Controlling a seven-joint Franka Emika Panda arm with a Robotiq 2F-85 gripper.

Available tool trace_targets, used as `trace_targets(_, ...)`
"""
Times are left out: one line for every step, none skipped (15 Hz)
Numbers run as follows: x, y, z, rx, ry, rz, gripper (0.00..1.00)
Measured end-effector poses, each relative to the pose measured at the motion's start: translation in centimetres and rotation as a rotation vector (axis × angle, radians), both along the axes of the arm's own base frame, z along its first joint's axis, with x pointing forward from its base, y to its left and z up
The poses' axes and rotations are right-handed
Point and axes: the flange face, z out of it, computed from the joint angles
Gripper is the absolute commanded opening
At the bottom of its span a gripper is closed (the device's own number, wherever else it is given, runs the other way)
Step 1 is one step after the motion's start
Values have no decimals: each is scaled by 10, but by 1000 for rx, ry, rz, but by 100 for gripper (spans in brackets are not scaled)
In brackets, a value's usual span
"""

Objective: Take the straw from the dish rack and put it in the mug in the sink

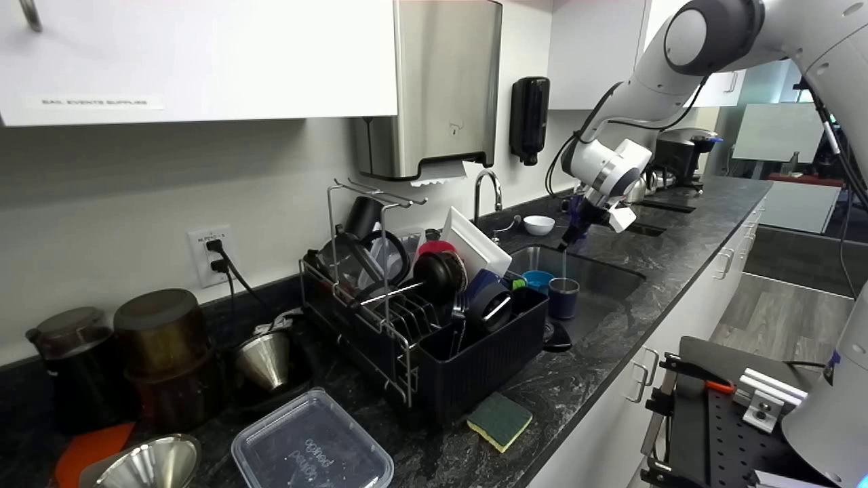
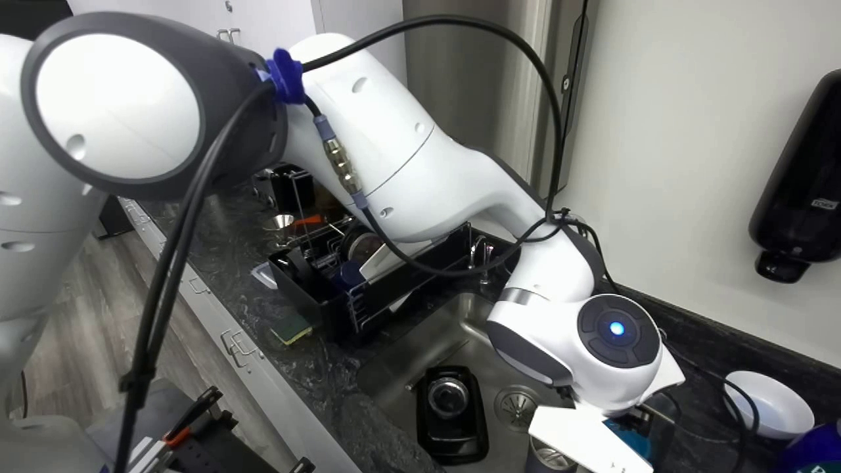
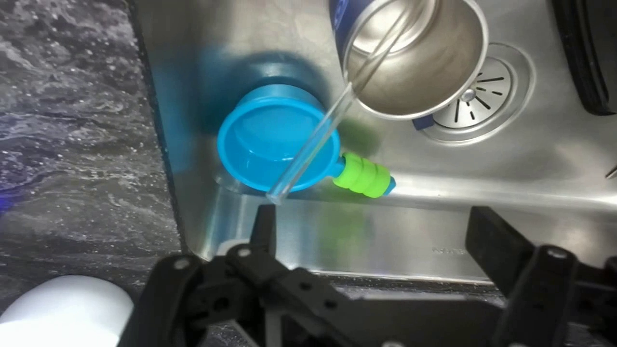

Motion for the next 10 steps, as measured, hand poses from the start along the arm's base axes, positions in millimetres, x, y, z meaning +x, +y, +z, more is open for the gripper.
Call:
trace_targets(-3, -4, 2, -13, 7, -4, 100)
trace_targets(-6, -7, 5, -23, 12, -5, 100)
trace_targets(-8, -9, 9, -30, 13, -5, 100)
trace_targets(-10, -11, 14, -36, 13, -2, 100)
trace_targets(-12, -12, 19, -39, 11, -1, 100)
trace_targets(-14, -11, 26, -42, 7, 1, 100)
trace_targets(-16, -10, 34, -45, 0, 3, 100)
trace_targets(-16, -8, 42, -47, -11, 6, 100)
trace_targets(-16, -4, 52, -49, -24, 14, 100)
trace_targets(-15, 1, 63, -50, -39, 24, 100)
